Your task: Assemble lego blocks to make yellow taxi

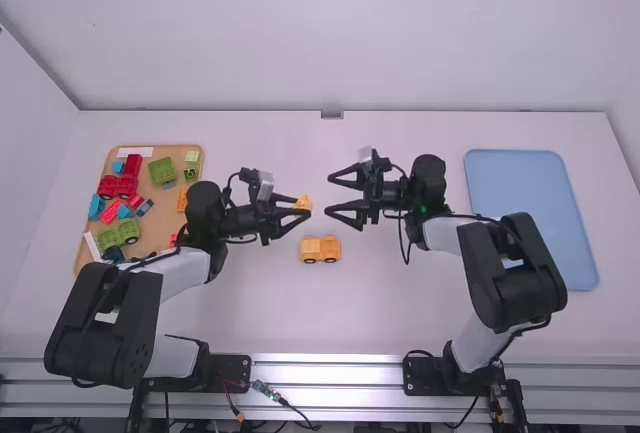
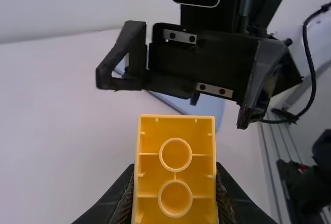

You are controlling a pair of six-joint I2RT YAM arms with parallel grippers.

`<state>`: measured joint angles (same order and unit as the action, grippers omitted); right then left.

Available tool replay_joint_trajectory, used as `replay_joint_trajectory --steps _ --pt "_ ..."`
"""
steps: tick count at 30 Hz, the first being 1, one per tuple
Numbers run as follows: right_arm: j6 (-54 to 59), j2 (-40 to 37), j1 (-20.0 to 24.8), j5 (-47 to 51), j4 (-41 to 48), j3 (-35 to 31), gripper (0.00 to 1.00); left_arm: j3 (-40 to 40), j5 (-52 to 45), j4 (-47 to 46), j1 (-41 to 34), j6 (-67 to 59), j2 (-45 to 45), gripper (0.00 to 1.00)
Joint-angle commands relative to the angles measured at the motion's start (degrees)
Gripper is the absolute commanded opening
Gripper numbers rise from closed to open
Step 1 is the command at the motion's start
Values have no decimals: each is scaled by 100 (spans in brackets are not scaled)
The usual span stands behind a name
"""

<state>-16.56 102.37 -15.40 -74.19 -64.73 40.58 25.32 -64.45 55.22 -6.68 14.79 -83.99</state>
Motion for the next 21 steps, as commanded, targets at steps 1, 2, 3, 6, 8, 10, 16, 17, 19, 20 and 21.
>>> replay_joint_trajectory --steps 1,2,3,6,8,10,16,17,19,20,21 --pt "-140 89 -133 -479 -175 -4 96 52 -243 83 -50 -211 116 1" --pt "-229 87 -173 -588 -328 -4 96 52 -271 83 -46 -320 103 1" --pt "-431 87 -219 -586 -546 -2 95 52 -372 116 -46 -458 79 1" --pt "-769 87 -317 -573 -922 -4 95 50 -704 409 -46 -585 0 1" --pt "-909 87 -354 -564 -1056 -4 95 50 -870 763 -46 -574 -59 1" --pt "-1082 87 -374 -538 -1182 -2 94 50 -863 1093 -46 -471 -101 1" --pt "-1635 87 -372 -378 -1797 -2 93 50 -861 1410 -173 -489 -116 1" --pt "-1792 87 -391 -378 -1980 -2 93 50 -835 1493 -205 -456 -116 1" --pt "-1989 87 -378 -369 -2262 -4 93 61 -680 1631 -195 -242 -120 1" --pt "-2076 87 -380 -315 -2352 -4 91 72 -634 1668 -199 -156 -120 2" --pt "-2124 87 -385 -247 -2404 -4 87 109 -625 1716 -208 -84 -122 1"
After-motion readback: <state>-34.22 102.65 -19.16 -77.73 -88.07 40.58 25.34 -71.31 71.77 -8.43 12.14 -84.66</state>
